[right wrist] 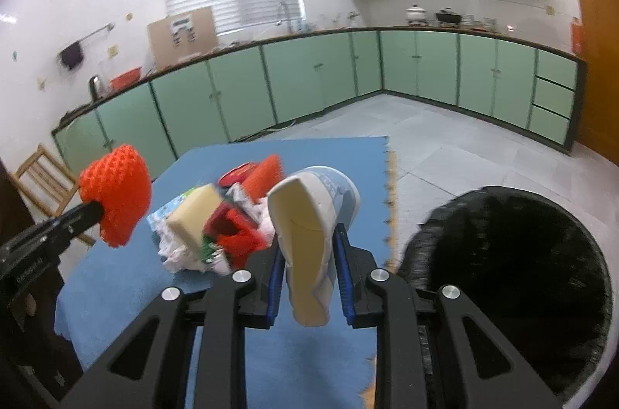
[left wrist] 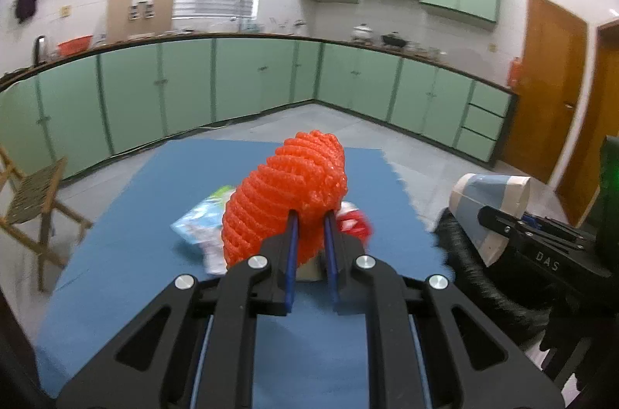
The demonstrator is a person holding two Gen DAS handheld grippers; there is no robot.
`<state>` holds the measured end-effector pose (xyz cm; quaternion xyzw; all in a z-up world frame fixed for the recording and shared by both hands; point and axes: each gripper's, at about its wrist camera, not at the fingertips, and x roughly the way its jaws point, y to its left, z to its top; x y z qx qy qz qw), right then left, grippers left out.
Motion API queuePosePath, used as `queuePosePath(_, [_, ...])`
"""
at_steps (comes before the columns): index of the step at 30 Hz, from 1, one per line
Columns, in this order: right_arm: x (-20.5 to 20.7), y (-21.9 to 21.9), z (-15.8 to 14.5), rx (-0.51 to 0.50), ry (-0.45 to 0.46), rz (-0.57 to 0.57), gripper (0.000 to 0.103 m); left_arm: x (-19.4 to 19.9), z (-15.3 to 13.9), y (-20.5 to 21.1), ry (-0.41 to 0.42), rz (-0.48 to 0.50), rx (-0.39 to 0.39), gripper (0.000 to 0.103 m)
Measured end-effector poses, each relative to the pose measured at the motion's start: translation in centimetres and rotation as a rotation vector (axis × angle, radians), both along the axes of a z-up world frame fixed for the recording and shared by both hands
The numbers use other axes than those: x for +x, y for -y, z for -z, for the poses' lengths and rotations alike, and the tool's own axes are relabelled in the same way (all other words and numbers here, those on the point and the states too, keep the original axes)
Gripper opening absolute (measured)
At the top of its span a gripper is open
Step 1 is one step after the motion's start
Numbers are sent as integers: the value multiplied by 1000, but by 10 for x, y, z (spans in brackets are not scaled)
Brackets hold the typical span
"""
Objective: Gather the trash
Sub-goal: 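Carry the orange net and white cup over the bin and open both tools, then return both tools to the trash pile on the mat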
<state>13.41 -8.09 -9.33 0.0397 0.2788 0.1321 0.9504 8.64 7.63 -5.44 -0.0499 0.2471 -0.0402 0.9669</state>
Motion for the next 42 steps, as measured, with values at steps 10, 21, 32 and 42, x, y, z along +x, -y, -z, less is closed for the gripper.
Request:
queuePosePath(10, [-17,86,-16,-37,39,198,24,31,-1,95,17,237,-46,11])
queuePosePath(21, [-6,174,12,-65,-24,359,24,78,34,208,-44,444,-41,11])
queuePosePath(32, [1,228,51,-70,-108,451,32,114,83,281,-146,570,-56,13])
queuePosePath(42, [-8,237,55,-108,-88,508,85,118,92,276,-162,587,-52,55])
